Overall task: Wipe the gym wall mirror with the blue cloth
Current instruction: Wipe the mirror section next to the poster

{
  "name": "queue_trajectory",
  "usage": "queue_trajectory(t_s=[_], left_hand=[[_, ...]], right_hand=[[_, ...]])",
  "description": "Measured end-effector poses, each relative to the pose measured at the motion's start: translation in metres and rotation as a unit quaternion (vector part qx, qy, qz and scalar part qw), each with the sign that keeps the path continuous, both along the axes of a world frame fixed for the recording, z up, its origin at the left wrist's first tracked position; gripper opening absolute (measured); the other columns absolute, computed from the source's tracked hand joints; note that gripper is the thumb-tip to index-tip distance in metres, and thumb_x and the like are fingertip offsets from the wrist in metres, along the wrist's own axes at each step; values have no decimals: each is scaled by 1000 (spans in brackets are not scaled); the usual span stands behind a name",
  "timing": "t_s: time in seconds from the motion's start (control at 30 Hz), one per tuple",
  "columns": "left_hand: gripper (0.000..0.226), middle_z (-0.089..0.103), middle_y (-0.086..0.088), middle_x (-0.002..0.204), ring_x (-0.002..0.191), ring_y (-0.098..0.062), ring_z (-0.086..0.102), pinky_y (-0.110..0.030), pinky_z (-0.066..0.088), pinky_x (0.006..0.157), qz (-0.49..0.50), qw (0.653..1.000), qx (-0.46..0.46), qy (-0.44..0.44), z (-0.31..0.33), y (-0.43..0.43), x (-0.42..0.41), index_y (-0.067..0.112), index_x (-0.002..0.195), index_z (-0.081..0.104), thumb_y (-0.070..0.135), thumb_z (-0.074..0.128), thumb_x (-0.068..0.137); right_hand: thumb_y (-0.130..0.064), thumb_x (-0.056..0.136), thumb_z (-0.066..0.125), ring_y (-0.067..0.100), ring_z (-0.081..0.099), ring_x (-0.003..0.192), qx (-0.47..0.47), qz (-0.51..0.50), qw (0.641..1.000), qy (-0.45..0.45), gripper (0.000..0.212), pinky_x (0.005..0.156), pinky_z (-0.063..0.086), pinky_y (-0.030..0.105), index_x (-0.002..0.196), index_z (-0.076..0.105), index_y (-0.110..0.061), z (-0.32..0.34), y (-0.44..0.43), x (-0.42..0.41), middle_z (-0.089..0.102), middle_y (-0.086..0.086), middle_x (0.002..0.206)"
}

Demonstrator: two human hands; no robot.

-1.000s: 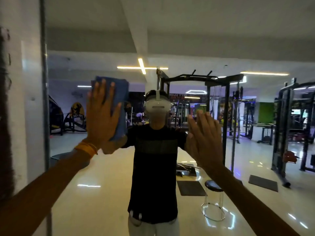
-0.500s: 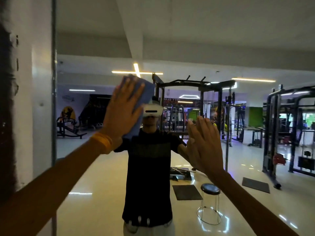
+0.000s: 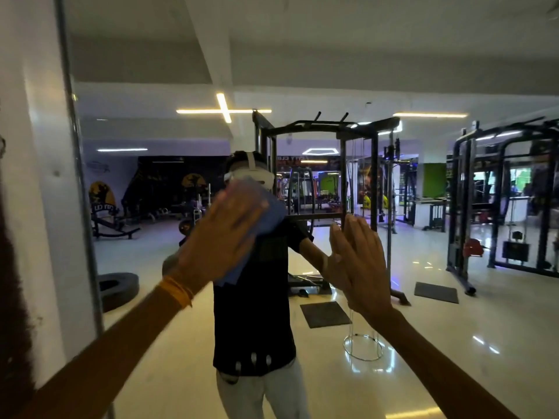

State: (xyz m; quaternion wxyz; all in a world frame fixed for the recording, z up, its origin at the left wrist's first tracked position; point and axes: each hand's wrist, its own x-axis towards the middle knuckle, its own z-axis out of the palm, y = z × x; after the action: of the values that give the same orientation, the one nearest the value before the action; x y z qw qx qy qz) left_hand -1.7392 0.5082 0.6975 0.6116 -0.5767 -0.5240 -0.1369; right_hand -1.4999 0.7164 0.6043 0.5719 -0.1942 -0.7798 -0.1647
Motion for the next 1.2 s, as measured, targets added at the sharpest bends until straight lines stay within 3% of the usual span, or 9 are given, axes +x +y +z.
queue_trajectory(t_s=[0.13, 0.3, 0.4, 0.5, 0.63, 0.8, 0.93, 1.07, 1.2], left_hand=[[63, 6, -13, 172, 160, -30, 0, -51, 2, 129, -39, 978, 88, -187, 30, -7, -10, 15, 165, 15, 42, 32, 110], [59, 22, -13, 169, 158, -34, 11, -56, 18, 125, -26, 997, -77, -6, -78, 32, 31, 17, 163, 24, 44, 25, 111], [60, 25, -15, 167, 157, -33, 15, -54, 16, 125, 1, 996, -82, 41, -65, 28, 18, 16, 163, 20, 45, 14, 111], [63, 13, -15, 170, 158, -35, 9, -56, 10, 127, -36, 995, 37, -88, -18, 8, 0, 18, 165, 9, 44, 24, 110], [67, 5, -11, 172, 159, -28, -3, -45, -6, 129, -66, 936, 176, -297, -3, -2, 1, 16, 165, 17, 44, 37, 108], [63, 22, -19, 168, 158, -35, 12, -59, 18, 124, -26, 998, -15, -64, -75, 26, 24, 16, 164, 14, 43, 26, 109], [62, 13, -17, 170, 160, -27, -2, -54, 7, 128, -40, 980, 101, -168, -33, -2, -13, 14, 164, 14, 43, 26, 110], [66, 10, -17, 171, 158, -36, 3, -42, -4, 129, -42, 908, 251, -331, -9, -40, -41, 12, 164, 15, 46, 31, 110], [65, 8, -14, 172, 159, -33, 3, -50, 3, 129, -24, 954, 134, -269, -68, -33, -25, 12, 164, 18, 44, 33, 109]], right_hand=[[-29, 92, 76, 34, 19, 156, -10, -37, 999, 12, 75, 118, 27, 61, 156, 41, -13, -8, 3, -5, 23, 15, 168], [-32, 99, 66, 32, 10, 158, -23, -15, 999, 30, 71, 123, 20, 60, 160, 33, -15, -8, -7, -8, 15, 13, 170], [-37, 95, 71, 32, 14, 158, 12, -50, 999, -3, 76, 121, 24, 60, 158, 34, -18, -3, 6, 1, 19, 14, 169], [-48, 97, 63, 38, 17, 156, 38, -70, 997, -3, 81, 123, 21, 60, 161, 22, -21, 10, 17, 10, 21, 18, 168], [-54, 102, 51, 35, 20, 156, 45, -68, 997, -2, 69, 123, 21, 59, 160, 31, -21, 37, 10, 12, 25, 17, 167], [-30, 102, 59, 31, 14, 157, 54, 29, 997, -52, 57, 124, 18, 59, 155, 41, -18, 52, -19, -13, 22, 12, 168], [-27, 106, 50, 31, 11, 158, 59, 60, 996, -41, 52, 126, 13, 56, 155, 42, -16, 63, -26, -21, 22, 14, 168], [-28, 106, 47, 32, 12, 158, 61, 43, 997, -38, 53, 126, 14, 56, 157, 39, -18, 78, -28, -34, 21, 15, 168], [-28, 107, 45, 33, 11, 158, 95, 59, 991, -68, 55, 127, 11, 55, 160, 34, -20, 78, -50, -60, 21, 14, 169]])
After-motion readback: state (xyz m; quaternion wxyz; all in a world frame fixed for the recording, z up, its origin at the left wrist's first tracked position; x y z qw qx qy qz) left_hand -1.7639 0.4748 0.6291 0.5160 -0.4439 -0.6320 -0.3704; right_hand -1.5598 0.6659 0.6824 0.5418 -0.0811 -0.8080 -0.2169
